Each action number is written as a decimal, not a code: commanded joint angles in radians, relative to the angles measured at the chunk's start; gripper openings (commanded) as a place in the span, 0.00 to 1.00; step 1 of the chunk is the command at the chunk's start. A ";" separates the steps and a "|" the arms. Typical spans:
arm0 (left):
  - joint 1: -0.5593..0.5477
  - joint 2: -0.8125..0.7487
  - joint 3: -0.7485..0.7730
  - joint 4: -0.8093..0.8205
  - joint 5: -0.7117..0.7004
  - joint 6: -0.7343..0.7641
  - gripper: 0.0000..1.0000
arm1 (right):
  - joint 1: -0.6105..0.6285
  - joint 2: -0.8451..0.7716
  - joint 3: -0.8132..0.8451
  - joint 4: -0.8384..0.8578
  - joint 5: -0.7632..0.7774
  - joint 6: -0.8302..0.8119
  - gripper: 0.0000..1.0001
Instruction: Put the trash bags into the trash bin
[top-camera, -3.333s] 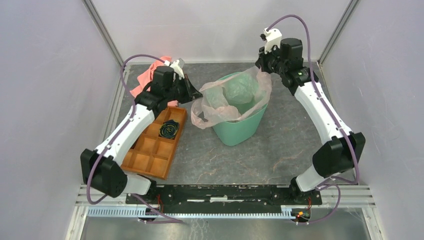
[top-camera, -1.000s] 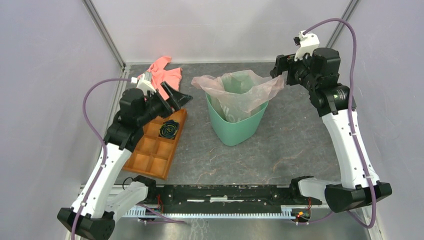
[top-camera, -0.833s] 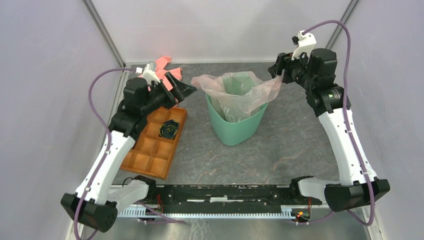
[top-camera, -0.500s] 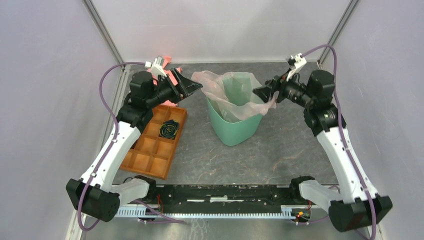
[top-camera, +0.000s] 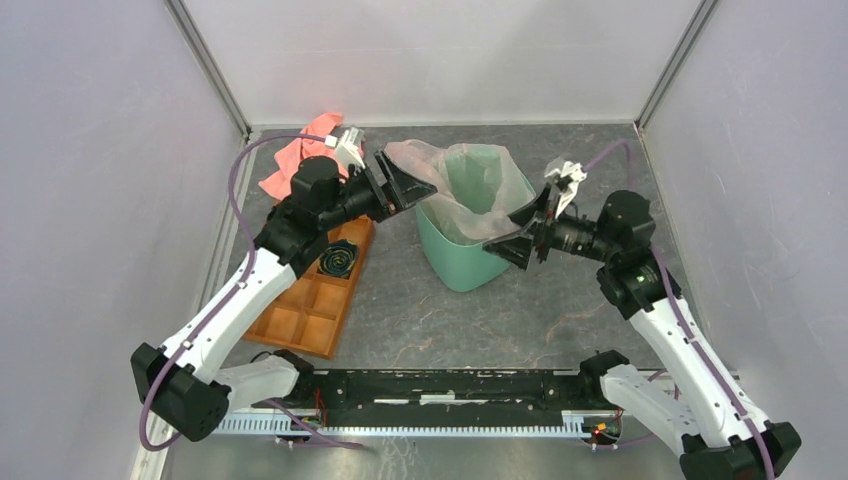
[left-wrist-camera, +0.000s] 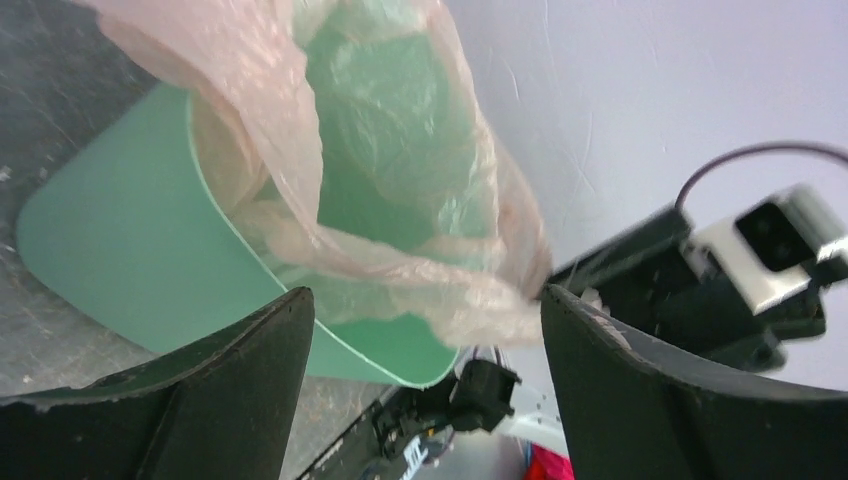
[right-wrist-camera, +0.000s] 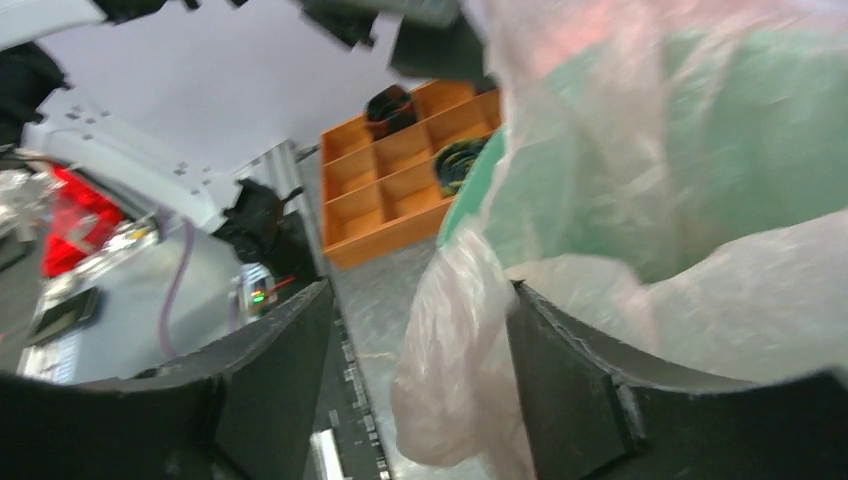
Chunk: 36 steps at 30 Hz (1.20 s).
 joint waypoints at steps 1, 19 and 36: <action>0.001 0.001 0.072 -0.035 -0.137 0.049 0.87 | 0.124 -0.019 -0.045 0.009 0.008 -0.010 0.60; -0.001 -0.030 -0.052 -0.033 -0.120 0.078 0.04 | 0.422 0.024 -0.139 -0.208 0.248 -0.243 0.60; 0.003 -0.021 -0.199 -0.027 -0.230 0.163 0.02 | 0.425 -0.188 0.137 -0.304 0.791 -0.138 0.94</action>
